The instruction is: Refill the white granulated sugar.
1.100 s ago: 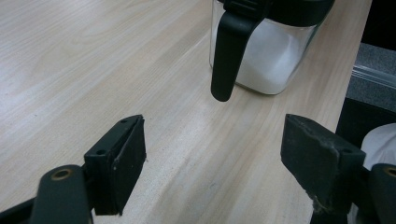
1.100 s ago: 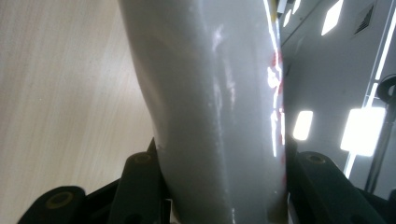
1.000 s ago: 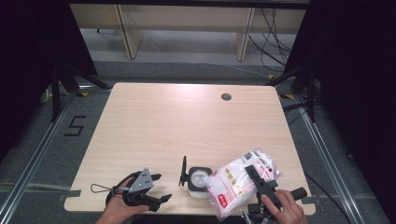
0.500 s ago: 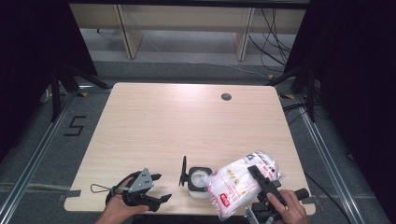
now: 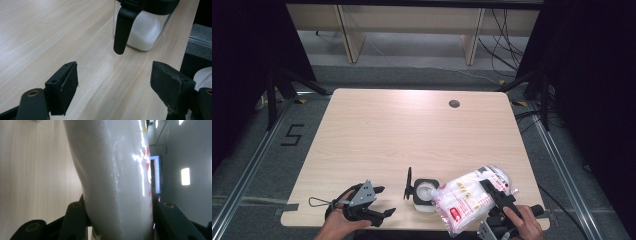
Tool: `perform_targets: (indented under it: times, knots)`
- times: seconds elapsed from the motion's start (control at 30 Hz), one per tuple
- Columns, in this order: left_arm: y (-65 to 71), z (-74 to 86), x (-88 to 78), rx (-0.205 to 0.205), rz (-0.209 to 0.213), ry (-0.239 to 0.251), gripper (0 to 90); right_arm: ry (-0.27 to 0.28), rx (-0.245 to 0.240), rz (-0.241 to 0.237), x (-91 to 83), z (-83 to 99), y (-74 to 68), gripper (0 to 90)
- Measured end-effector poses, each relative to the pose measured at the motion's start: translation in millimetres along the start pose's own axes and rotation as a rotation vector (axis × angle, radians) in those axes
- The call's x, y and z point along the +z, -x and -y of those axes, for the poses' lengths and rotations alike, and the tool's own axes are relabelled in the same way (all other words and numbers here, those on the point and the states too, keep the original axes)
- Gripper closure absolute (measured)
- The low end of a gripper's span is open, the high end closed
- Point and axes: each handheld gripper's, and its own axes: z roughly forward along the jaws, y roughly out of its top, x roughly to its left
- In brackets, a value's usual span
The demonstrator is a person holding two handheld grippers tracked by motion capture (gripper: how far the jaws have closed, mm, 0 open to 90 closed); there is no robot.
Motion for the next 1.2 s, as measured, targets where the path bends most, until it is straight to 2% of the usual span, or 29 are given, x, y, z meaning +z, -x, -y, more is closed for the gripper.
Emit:
perform_targets:
  times: [0.03,0.07,0.1,0.17,0.2,0.23,0.3,0.33,0.37,0.4,0.43,0.47,0.5,0.53,0.57,0.6,0.63,0.73,0.77,0.83,0.9,0.93,1.0,1.03,1.1,1.17,1.2]
  knots:
    - [0.0,-0.1,0.1,-0.001,0.0,0.001,21.9,0.0,0.016,-0.002,0.3,0.7,-0.2,60.3]
    - [-0.2,0.0,0.2,0.0,-0.001,0.002,21.9,-0.009,0.088,-0.011,0.5,2.0,-3.6,60.3]
    - [-0.1,0.0,0.2,0.0,0.0,0.001,21.9,-0.007,0.122,-0.017,1.2,2.7,-4.5,60.3]
    - [0.0,-0.1,0.0,0.002,0.0,-0.002,21.9,0.022,0.067,-0.022,5.1,3.5,2.1,60.4]
    - [-0.1,-0.1,0.1,0.0,-0.001,0.0,21.9,0.021,0.113,-0.034,6.5,4.7,0.1,60.4]
    - [-0.1,0.1,0.3,-0.002,-0.001,0.003,21.9,0.011,0.185,-0.045,7.4,5.5,-3.4,60.4]
    - [0.7,0.3,0.9,-0.002,-0.003,0.006,21.9,0.021,0.231,-0.078,11.1,7.0,-2.5,60.6]
    - [1.2,0.4,1.1,-0.009,0.0,0.003,21.9,0.029,0.213,-0.079,12.7,8.1,0.6,60.7]
    - [1.3,0.6,1.3,-0.01,0.0,0.005,21.9,0.032,0.268,-0.092,14.0,9.6,-1.2,60.9]
    - [1.0,0.2,1.0,-0.006,-0.003,0.003,21.9,0.046,0.207,-0.067,15.4,10.9,4.1,61.0]
    - [0.8,0.3,0.8,-0.006,-0.003,0.003,21.9,0.044,0.289,-0.08,16.2,12.4,-0.1,61.1]
    - [0.5,0.4,0.6,-0.006,-0.003,0.003,21.9,0.052,0.278,-0.087,17.4,14.2,2.2,61.2]
    - [0.2,0.4,0.2,-0.004,-0.004,-0.001,21.9,0.046,0.332,-0.098,17.2,15.7,0.4,61.3]
    - [0.2,0.8,0.9,-0.009,-0.008,0.007,21.9,0.056,0.297,-0.09,18.0,18.0,4.4,61.4]
    - [-0.3,0.8,1.0,-0.01,-0.009,0.003,21.9,0.055,0.367,-0.102,18.1,20.1,2.2,61.6]
    - [-1.9,0.5,0.5,0.005,-0.013,-0.013,21.9,0.063,0.372,-0.105,20.1,22.2,3.0,61.7]
    - [-0.8,0.5,0.9,-0.017,0.001,-0.002,21.9,0.065,0.405,-0.122,20.3,23.6,3.1,62.0]
    - [-0.6,1.1,1.4,-0.023,-0.007,0.005,21.9,0.093,0.462,-0.167,25.0,28.9,4.3,62.3]
    - [-1.4,1.2,1.6,-0.02,-0.004,0.005,21.9,0.098,0.475,-0.171,28.1,30.3,2.7,62.6]
    - [-0.7,1.0,1.7,-0.025,-0.002,0.01,21.9,0.09,0.469,-0.194,33.3,30.5,-0.4,63.1]
    - [-1.6,0.5,-0.1,-0.002,-0.011,-0.018,21.9,0.067,0.495,-0.231,38.0,29.1,-5.2,63.4]
    - [-1.8,0.5,0.1,-0.002,-0.007,-0.017,21.9,0.076,0.482,-0.228,42.1,29.6,-6.1,63.6]
    - [-0.5,1.0,1.6,-0.019,-0.002,0.006,21.9,0.069,0.525,-0.256,46.6,30.8,-9.1,63.8]
    - [-0.9,1.0,1.4,-0.013,-0.005,0.004,21.9,0.076,0.491,-0.238,49.3,31.6,-8.2,63.9]
    - [-0.6,1.2,1.7,-0.022,-0.001,0.008,21.9,0.071,0.491,-0.248,53.6,33.4,-7.6,64.0]
    - [-1.6,0.5,0.1,-0.003,-0.005,-0.016,21.9,0.066,0.503,-0.254,57.6,35.0,-7.2,64.2]
    - [-0.7,0.3,0.1,-0.014,0.001,-0.013,21.9,0.062,0.533,-0.254,58.3,35.8,-8.1,64.3]
